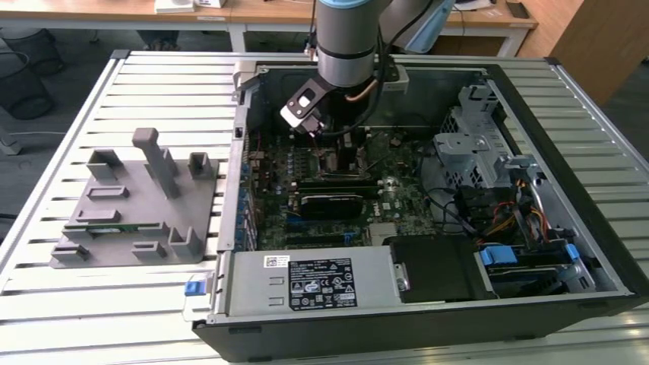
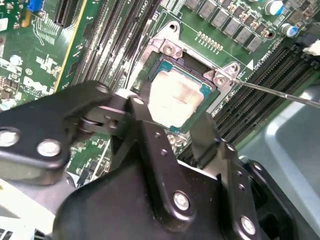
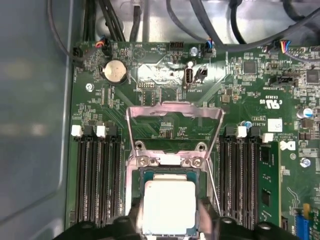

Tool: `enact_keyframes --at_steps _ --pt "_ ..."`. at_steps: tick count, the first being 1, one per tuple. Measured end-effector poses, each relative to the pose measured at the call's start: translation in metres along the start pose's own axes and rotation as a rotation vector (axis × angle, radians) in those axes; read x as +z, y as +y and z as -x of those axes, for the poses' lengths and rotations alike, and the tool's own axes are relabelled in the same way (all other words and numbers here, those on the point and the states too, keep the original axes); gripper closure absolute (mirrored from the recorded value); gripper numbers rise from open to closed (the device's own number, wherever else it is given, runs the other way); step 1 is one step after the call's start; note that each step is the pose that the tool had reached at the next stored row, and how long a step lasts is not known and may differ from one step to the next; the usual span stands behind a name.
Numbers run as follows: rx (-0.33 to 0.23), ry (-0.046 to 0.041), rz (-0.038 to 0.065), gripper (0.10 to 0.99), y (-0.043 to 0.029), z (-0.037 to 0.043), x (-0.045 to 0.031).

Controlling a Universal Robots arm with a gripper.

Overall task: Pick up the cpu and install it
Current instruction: 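Place the cpu into insertion slot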

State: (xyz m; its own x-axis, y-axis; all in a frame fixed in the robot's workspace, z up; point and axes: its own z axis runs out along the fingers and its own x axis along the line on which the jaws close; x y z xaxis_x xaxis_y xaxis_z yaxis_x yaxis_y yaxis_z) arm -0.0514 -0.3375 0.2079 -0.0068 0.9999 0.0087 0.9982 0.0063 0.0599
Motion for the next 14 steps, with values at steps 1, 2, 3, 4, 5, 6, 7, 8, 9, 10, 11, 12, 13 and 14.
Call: enact_keyframes --at_steps 1,2,3,4,5,6,7,8,9,10,11,12,13,14 --pt "0.000 0.0000 0.000 0.553 0.0001 0.0000 -0.0011" --pt "0.000 0.0001 0.000 0.612 0.0002 0.0000 -0.0023" --pt "0.000 0.0000 -0.001 0.612 0.0004 0.0000 -0.0036" --pt "0.000 0.0000 -0.002 0.675 0.0006 0.0000 -0.0046" --pt "0.000 0.0000 -0.003 0.729 0.0009 0.0000 -0.0053" --pt "0.000 0.0000 -0.004 0.788 0.0011 0.0000 -0.0058" --pt "0.000 0.0001 -0.004 0.788 0.0013 0.0000 -0.0064" --pt "0.000 0.0000 -0.005 0.847 0.0014 -0.0001 -0.0071" --pt "0.000 0.0000 -0.005 0.847 0.0015 -0.0001 -0.0078" --pt "0.000 0.0000 -0.006 0.906 0.0015 -0.0001 -0.0085" --pt "0.000 0.0000 -0.006 0.965 0.0016 -0.0001 -0.0091" --pt "0.000 0.0000 -0.006 0.965 0.0017 -0.0001 -0.0098" --pt "0.000 0.0000 -0.006 0.980 0.0018 -0.0001 -0.0106" --pt "0.000 0.0000 -0.006 0.980 0.0018 -0.0001 -0.0115"
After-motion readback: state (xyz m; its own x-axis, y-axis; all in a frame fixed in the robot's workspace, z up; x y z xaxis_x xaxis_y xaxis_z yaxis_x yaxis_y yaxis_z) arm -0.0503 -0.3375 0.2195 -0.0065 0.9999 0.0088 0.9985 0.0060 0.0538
